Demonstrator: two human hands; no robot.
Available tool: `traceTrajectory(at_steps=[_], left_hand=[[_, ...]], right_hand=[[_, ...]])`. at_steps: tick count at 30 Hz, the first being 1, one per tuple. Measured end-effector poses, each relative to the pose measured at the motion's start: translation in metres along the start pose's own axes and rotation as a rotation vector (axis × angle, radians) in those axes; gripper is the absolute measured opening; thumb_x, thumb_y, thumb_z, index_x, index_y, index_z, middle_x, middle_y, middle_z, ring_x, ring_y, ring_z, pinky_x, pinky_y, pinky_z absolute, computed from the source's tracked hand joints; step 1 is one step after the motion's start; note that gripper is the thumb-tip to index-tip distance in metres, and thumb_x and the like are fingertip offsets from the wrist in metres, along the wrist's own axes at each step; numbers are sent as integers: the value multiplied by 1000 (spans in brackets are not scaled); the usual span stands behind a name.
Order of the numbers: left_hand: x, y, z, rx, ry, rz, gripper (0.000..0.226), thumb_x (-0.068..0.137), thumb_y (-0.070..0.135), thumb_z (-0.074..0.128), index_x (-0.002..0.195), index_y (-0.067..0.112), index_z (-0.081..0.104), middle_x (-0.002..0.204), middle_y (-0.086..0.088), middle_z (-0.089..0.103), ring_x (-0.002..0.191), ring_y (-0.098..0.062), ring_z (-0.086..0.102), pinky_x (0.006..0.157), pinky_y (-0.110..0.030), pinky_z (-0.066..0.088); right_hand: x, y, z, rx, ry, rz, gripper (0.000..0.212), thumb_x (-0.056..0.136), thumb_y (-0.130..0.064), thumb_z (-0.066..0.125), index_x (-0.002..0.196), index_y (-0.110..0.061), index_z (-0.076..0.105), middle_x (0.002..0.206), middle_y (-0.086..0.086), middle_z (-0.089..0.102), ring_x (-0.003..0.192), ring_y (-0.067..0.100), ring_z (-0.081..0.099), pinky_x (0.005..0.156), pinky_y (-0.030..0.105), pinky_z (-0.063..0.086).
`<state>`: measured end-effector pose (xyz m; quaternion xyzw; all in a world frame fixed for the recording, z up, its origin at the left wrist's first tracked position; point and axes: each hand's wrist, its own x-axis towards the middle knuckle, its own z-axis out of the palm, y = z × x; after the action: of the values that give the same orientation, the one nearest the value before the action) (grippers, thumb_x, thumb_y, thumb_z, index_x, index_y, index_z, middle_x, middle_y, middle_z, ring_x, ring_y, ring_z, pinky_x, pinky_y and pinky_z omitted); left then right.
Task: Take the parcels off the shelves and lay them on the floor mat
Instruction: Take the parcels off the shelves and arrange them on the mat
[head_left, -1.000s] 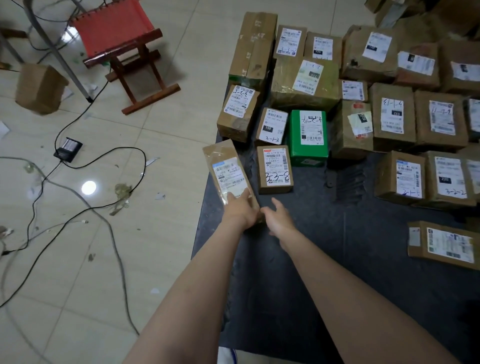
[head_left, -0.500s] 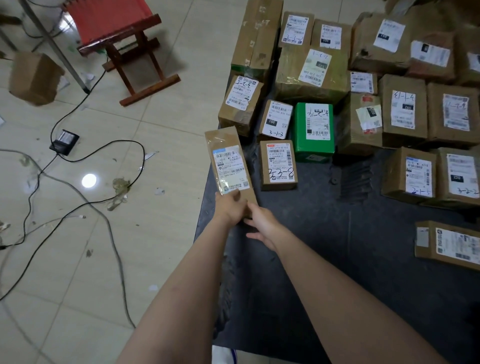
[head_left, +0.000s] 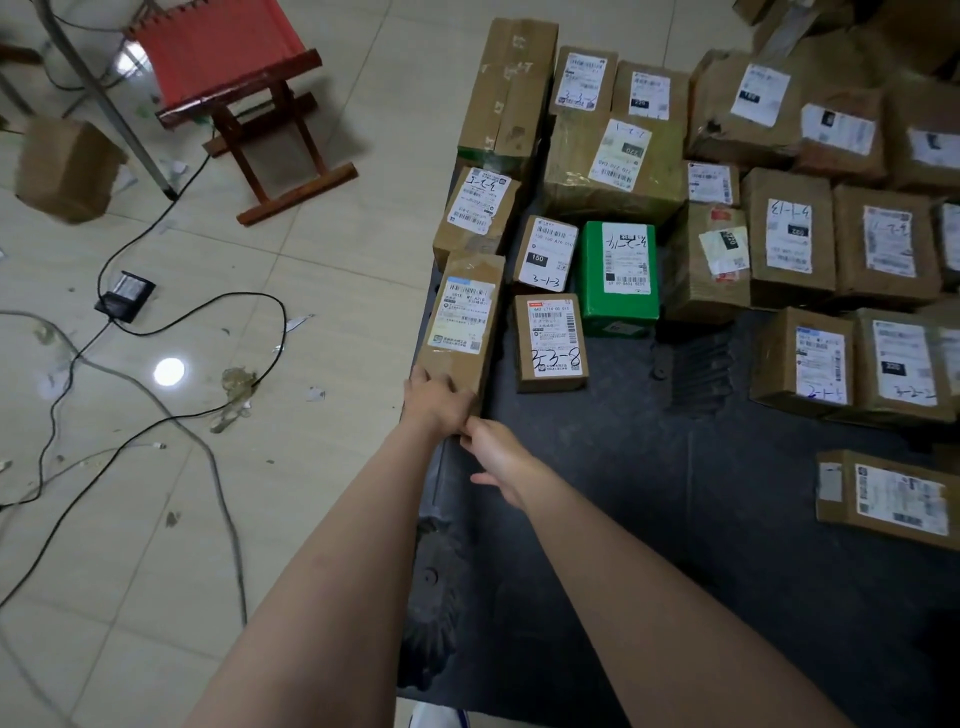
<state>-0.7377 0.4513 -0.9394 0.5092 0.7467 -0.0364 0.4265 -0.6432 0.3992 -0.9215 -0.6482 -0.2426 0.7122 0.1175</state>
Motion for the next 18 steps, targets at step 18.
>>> traceTrajectory(at_steps=[18], left_hand=[[-116, 94, -44, -44, 143, 60, 45, 94, 32, 53, 129, 5, 57, 138, -23, 49, 128, -39, 44, 105, -36, 37]], right_hand=[[-143, -61, -81, 128, 225, -140, 18, 104, -31, 43, 118, -26, 53, 129, 9, 60, 121, 29, 56, 103, 48, 46]])
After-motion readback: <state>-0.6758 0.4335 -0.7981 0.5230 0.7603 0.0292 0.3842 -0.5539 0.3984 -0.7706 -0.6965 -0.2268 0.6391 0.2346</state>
